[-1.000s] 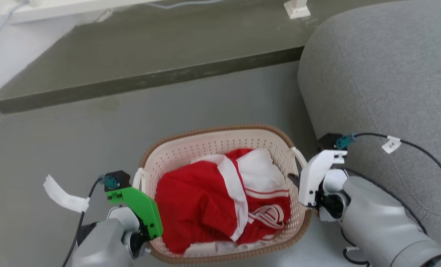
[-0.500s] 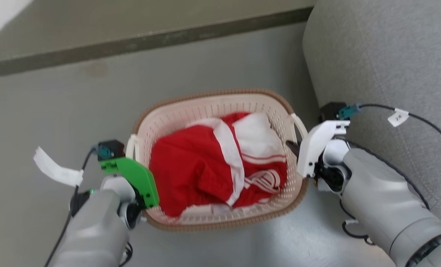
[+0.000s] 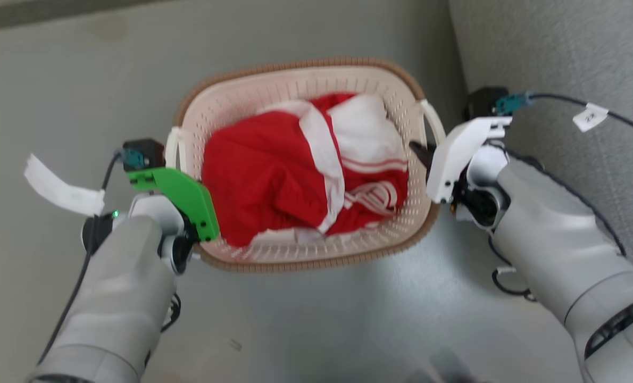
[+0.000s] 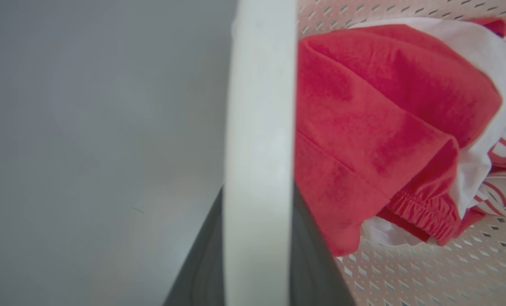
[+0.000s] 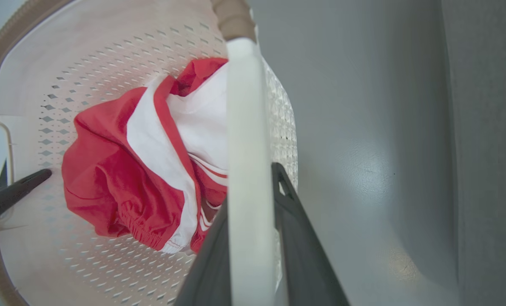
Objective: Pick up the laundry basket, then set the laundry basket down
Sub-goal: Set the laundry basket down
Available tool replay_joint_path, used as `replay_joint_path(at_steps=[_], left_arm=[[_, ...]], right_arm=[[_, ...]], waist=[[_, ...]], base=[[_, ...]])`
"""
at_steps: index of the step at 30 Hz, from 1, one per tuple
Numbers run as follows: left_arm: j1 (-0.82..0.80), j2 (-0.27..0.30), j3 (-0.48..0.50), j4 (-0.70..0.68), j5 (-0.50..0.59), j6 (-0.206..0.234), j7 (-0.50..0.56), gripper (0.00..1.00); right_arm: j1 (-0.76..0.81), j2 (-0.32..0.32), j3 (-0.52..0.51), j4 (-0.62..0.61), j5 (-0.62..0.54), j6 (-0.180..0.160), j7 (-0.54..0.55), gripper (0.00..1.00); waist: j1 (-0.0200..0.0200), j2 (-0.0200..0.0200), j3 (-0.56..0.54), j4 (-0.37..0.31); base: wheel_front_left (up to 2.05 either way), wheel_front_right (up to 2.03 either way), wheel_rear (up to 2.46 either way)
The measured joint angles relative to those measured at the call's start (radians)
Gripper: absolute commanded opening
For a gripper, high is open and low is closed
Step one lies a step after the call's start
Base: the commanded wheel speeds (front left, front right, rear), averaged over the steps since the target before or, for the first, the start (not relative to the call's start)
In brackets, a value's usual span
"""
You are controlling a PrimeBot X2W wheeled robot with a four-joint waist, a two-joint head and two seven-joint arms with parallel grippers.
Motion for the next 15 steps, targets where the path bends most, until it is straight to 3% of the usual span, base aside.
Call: replay_joint_path(at_steps=[15], left_arm=[[-0.146, 0.001, 0.001, -0.009, 0.018, 0.017, 0.0, 0.0]], right_arm=[[-0.133, -0.026, -0.008, -0.019, -0.012, 0.0, -0.051, 0.0]], waist=[[0.0, 0.0, 0.193, 0.009]], base=[[0.0, 0.0, 0.0]])
